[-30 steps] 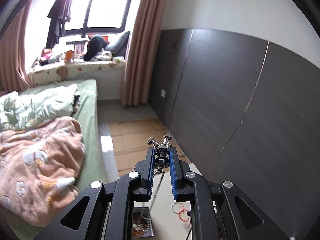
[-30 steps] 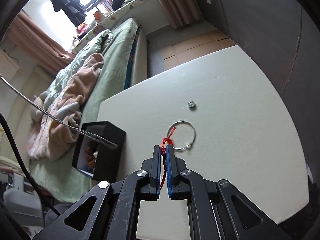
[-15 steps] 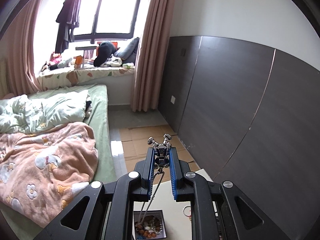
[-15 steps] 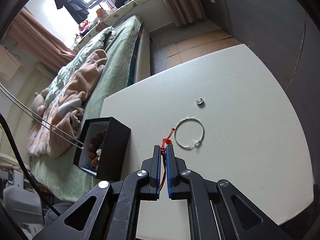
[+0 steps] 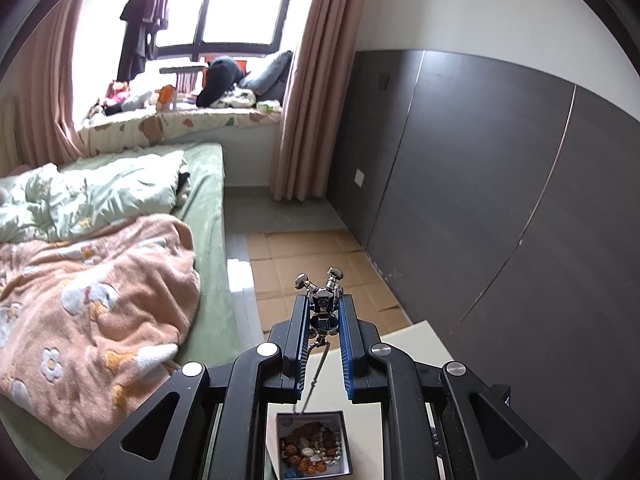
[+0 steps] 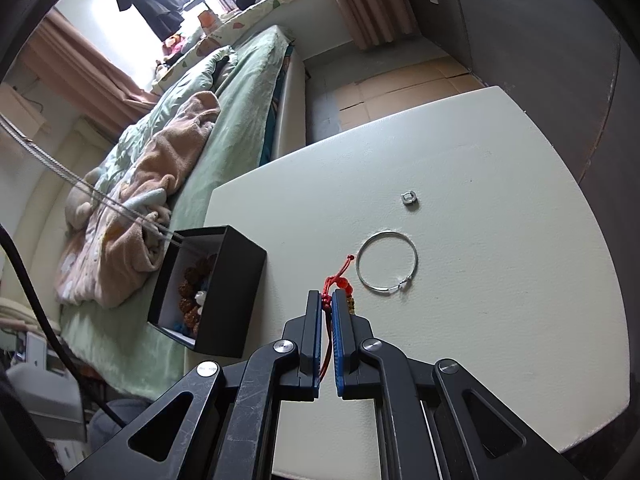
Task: Organize jewelry
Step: 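Carry the chain into the box and open the left gripper while the right gripper holds the red string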
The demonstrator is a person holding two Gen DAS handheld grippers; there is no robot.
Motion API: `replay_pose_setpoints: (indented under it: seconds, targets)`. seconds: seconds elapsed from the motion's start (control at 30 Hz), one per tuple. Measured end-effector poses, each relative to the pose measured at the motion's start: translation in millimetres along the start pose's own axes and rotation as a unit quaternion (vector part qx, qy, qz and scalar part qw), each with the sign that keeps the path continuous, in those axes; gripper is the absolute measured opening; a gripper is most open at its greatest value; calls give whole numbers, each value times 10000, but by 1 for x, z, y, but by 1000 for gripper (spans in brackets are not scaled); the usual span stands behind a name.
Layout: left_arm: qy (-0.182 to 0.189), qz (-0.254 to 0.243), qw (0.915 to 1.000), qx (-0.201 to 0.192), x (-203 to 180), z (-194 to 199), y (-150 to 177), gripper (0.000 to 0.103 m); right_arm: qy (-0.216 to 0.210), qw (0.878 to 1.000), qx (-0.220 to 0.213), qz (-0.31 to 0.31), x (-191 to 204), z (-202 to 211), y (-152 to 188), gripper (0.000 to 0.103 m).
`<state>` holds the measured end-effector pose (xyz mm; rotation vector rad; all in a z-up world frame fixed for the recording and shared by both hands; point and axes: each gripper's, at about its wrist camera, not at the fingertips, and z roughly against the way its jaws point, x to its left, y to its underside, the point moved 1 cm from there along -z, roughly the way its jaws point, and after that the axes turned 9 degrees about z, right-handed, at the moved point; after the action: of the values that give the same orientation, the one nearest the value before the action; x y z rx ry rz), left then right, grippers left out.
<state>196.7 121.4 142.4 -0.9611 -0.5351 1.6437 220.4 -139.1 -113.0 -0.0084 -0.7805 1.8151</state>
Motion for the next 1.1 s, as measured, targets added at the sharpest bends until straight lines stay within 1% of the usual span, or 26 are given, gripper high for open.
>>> replay_pose_setpoints:
  seconds: [0.23, 0.4, 0.53, 0.7, 0.77, 0.83, 0.93, 1.03, 1.07, 1.1]
  targets:
    - [-14, 175, 9987, 479, 17, -42, 36, 15, -126, 9998, -119, -72, -1, 5, 0, 7]
    - [-60, 366, 9960, 809, 33, -73, 69, 15, -175, 9997, -128, -78, 0, 5, 0, 7]
    - [-169, 565, 9930, 1023, 47, -97, 94, 15, -236, 9996, -148, -64, 2, 5, 0, 7]
    - [-249, 736, 9877, 1355, 60, -123, 122, 15, -454, 9985, -293, -67, 6, 8, -2, 7]
    - [-321, 778, 9854, 1482, 65, -132, 130, 15, -606, 9974, -391, -56, 10, 10, -4, 7]
    - [-331, 873, 9830, 1578, 70, -137, 136, 15, -732, 9962, -466, -40, 15, 11, -5, 7]
    - [-188, 1042, 9806, 1647, 78, -141, 141, 15, -910, 9944, -536, 31, 25, 10, -9, 7]
    - [-95, 1293, 9758, 1763, 86, -141, 144, 16, -1127, 9918, -598, 97, 38, 7, -14, 7]
    - [-89, 1318, 9748, 1798, 87, -140, 144, 20, -1183, 9909, -627, 124, 41, 6, -16, 7]
    - [-83, 1329, 9747, 1793, 87, -139, 144, 26, -1237, 9899, -667, 168, 46, 6, -18, 7]
